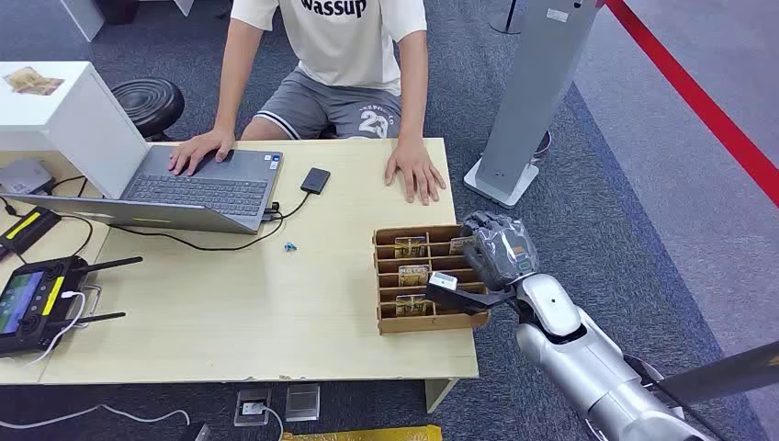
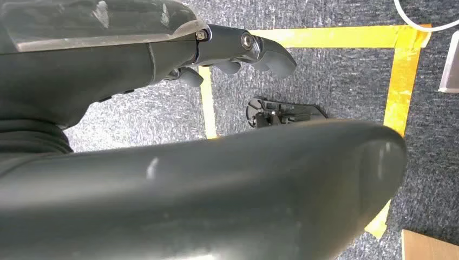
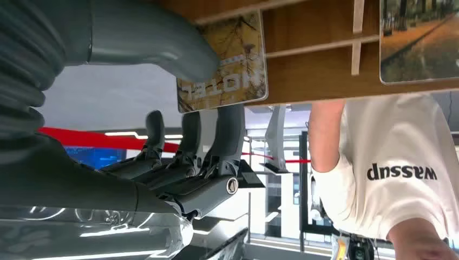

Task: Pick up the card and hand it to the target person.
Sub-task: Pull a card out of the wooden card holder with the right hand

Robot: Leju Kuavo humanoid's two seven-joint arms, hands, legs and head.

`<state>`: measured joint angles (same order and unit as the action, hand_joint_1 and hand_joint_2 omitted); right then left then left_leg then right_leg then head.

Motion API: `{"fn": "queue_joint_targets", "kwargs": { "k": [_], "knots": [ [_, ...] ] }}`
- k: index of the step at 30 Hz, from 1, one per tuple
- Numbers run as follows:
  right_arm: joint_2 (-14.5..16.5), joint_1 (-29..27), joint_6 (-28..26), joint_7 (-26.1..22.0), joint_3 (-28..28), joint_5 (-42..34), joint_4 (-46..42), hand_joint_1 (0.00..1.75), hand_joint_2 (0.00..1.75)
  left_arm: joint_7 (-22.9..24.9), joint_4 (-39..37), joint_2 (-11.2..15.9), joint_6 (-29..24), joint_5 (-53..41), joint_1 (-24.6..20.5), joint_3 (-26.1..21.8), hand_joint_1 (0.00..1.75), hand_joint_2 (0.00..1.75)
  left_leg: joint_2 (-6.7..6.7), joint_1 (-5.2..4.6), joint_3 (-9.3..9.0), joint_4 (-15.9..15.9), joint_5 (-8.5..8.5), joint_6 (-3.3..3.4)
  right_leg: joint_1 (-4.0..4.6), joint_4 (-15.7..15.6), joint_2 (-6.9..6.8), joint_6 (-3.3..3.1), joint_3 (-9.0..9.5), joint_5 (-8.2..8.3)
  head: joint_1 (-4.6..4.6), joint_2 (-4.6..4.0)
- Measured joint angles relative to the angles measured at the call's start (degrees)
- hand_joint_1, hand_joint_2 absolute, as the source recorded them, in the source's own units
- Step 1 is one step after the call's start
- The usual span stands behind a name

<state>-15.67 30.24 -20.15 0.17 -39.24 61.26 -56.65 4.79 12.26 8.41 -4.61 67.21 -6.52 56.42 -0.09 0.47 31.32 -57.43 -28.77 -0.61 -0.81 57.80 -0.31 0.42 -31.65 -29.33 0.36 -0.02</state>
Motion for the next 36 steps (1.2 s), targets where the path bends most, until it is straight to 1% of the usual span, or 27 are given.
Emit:
{"fn": "queue_joint_targets", "kwargs": {
  "k": [5, 8, 17, 25, 30, 36],
  "knots": [
    [0.0, 0.1, 0.1, 0.3, -0.2, 1.6, 0.2, 1.65, 1.75, 0.0, 0.0, 0.0, 0.0, 0.0, 0.0, 0.0, 0.00, 0.00, 0.00, 0.00, -0.02, 0.0, 0.00, 0.00, 0.00, 0.0, 0.00, 0.00, 0.02, 0.00, 0.02, 0.00],
    [0.0, 0.0, 0.4, 0.6, -0.4, 2.8, 0.3, 1.74, 1.75, 0.1, 0.0, 0.0, 0.0, 0.1, 0.0, 0.0, 0.00, 0.00, 0.00, 0.00, -0.02, 0.0, 0.00, 0.00, 0.00, 0.0, 0.00, 0.00, 0.03, 0.00, 0.01, 0.00],
    [-0.1, 0.5, 1.5, 1.0, -1.1, 4.4, 0.4, 1.75, 1.75, 0.2, 0.0, 0.0, 0.0, 0.1, 0.0, 0.0, 0.00, 0.00, 0.00, 0.00, -0.04, 0.0, 0.00, 0.00, 0.00, 0.0, 0.01, 0.00, 0.04, 0.01, 0.00, 0.00],
    [-0.8, 0.7, 0.2, 1.6, -0.8, 3.4, -0.3, 1.75, 1.75, 0.3, 0.0, -0.1, 0.0, 0.2, 0.0, 0.1, 0.00, 0.00, 0.00, 0.00, -0.03, 0.0, 0.00, 0.00, 0.00, 0.0, 0.00, 0.00, 0.04, 0.01, 0.00, 0.00],
    [-2.0, 0.8, -1.3, 2.3, 0.8, 2.4, -4.0, 1.75, 1.75, 0.4, 0.0, -0.1, 0.0, 0.4, 0.0, 0.1, 0.00, 0.00, 0.00, -0.01, -0.02, 0.0, 0.00, 0.00, 0.00, 0.0, 0.00, 0.01, 0.03, 0.01, 0.03, 0.00],
    [-3.3, 0.8, -1.9, 2.6, 4.0, 2.3, -11.6, 1.75, 1.75, 0.4, 0.0, -0.2, -0.1, 0.4, 0.0, 0.1, 0.00, 0.00, 0.00, 0.00, -0.01, 0.0, 0.00, 0.00, 0.00, 0.0, 0.00, 0.01, 0.01, 0.01, 0.01, 0.00]
  ]
}}
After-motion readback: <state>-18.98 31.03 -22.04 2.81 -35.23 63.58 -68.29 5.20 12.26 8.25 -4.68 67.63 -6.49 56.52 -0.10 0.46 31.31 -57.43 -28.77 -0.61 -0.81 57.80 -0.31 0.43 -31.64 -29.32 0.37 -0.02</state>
